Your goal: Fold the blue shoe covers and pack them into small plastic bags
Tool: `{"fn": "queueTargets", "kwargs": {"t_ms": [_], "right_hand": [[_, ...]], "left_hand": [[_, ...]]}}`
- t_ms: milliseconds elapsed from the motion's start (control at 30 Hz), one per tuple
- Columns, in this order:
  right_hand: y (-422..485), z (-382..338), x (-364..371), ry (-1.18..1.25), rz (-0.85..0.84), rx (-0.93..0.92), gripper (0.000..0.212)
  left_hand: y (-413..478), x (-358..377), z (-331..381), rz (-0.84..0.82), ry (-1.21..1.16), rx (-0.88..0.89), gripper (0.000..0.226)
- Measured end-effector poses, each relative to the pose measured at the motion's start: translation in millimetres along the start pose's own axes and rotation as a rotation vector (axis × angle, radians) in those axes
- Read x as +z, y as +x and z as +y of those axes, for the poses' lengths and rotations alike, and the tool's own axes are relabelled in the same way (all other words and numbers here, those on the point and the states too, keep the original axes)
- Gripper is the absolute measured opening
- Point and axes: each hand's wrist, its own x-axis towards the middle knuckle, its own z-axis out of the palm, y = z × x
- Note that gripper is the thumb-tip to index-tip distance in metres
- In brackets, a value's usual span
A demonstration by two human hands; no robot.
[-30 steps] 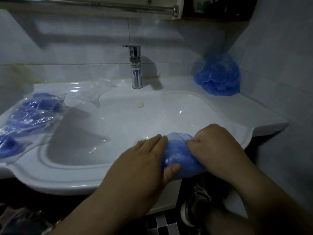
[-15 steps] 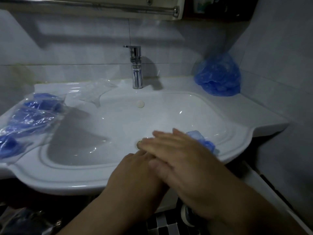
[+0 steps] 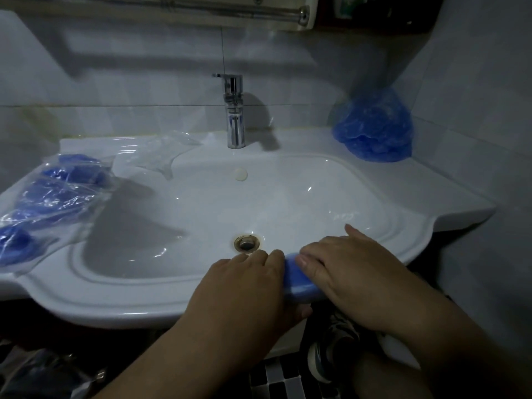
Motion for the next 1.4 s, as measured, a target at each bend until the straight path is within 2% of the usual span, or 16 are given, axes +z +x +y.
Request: {"fn": "queueTargets", "kwargs": {"t_ms": [100, 167, 200, 233, 400, 600, 667, 800, 867, 967, 1033, 1100, 1167, 1300, 1400], "right_hand": [[-2, 5, -4, 0.241, -0.031, 0.080, 0.068], [-8, 13, -7, 0.335, -0.033, 0.027, 0.093], [-12, 19, -9, 0.340, -0.021, -0.004, 0.098], [-15, 25, -9, 0.332, -0.005, -0.029, 0.097], [-22, 42, -8, 0.461, 0.192, -0.048, 0.057], [-20, 34, -8, 0.516, 0.313, -0.105, 0.040], [-20, 31, -9, 0.548, 0.307, -0.107, 0.036], [-23, 27, -11, 0.401, 0.237, -0.125, 0.038], [-23, 25, -12, 0.341, 0.242, -0.131, 0.043], [-19, 21, -14, 0.360, 0.232, -0.175, 0.033], [-16, 21, -10, 0.432, 0.233, -0.189, 0.023], [-15, 23, -9, 0.529, 0.235, -0.118, 0.016], [-15, 26, -9, 0.609, 0.246, -0.042, 0.016], [-11, 22, -11, 0.681, 0.260, 0.067, 0.014], [-6, 18, -7, 0.730, 0.293, 0.179, 0.012]], "left_hand": [[0, -1, -1, 0.011, 0.001, -0.028, 0.052], [0, -2, -2, 0.002, -0.037, -0.040, 0.052], [0, -4, -2, -0.002, -0.062, -0.051, 0.053], [0, -5, -3, -0.005, -0.096, -0.067, 0.057], [-3, -14, -9, 0.001, -0.288, -0.107, 0.088], [-7, -27, -10, 0.047, -0.267, -0.039, 0.095], [-8, -30, -12, 0.095, -0.221, 0.013, 0.085], [-9, -35, -16, 0.183, -0.154, 0.090, 0.037], [-11, -39, -14, 0.183, -0.175, 0.108, 0.020], [-5, -31, -18, 0.100, -0.208, 0.052, 0.011], [3, -28, -21, 0.042, -0.278, -0.061, 0.004], [3, -29, -28, -0.027, -0.321, -0.154, 0.006], [-5, -40, -33, -0.002, -0.344, -0.154, 0.016], [-7, -56, -44, -0.125, -0.541, -0.296, 0.006], [-3, -53, -51, -0.118, -0.612, -0.374, 0.010]]}}
